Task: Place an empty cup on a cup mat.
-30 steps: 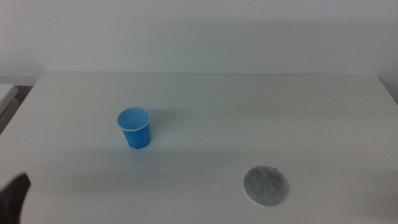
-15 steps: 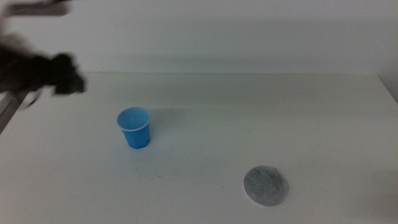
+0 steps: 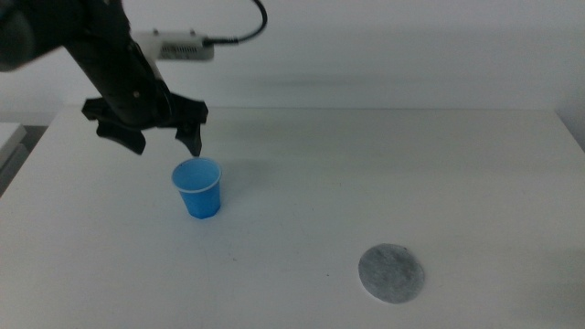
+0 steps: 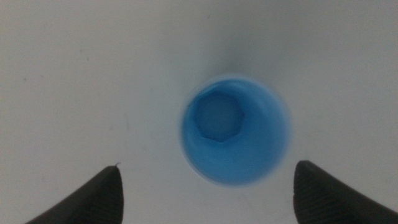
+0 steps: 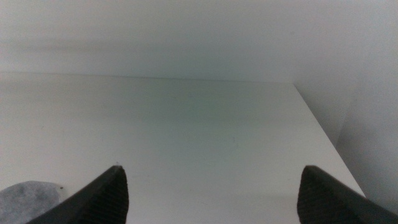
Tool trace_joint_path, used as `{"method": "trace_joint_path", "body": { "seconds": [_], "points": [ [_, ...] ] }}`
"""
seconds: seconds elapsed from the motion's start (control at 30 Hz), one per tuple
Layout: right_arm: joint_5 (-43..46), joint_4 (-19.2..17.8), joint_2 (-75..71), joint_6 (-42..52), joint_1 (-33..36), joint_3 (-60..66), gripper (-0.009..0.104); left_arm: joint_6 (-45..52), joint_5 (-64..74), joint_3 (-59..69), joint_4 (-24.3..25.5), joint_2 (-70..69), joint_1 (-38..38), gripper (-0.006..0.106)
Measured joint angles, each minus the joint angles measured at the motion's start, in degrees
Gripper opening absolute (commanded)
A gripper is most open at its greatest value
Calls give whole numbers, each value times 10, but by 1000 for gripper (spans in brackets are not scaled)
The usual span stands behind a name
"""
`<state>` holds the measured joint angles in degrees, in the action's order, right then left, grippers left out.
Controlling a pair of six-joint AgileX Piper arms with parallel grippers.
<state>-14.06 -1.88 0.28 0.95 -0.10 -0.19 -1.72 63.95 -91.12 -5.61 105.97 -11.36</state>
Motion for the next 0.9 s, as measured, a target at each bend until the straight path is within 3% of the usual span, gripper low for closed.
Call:
{"method": "trace_joint_path", "body": {
  "seconds": [0.37, 0.47, 0.57, 0.73, 0.9],
  "points": [
    [0, 0, 0, 0, 0, 0, 93, -2, -17, -3, 34, 85, 0, 93],
    [0, 0, 0, 0, 0, 0, 93, -2, -30, -3, 37, 111, 0, 87],
    [0, 0, 0, 0, 0, 0, 93, -2, -30, -3, 34, 132, 0, 65],
    [0, 0, 0, 0, 0, 0, 93, -5, -29, -8, 29, 141, 0, 0],
    [0, 0, 0, 0, 0, 0, 93, -27, -21, -26, 24, 118, -17, -2]
  ]
}}
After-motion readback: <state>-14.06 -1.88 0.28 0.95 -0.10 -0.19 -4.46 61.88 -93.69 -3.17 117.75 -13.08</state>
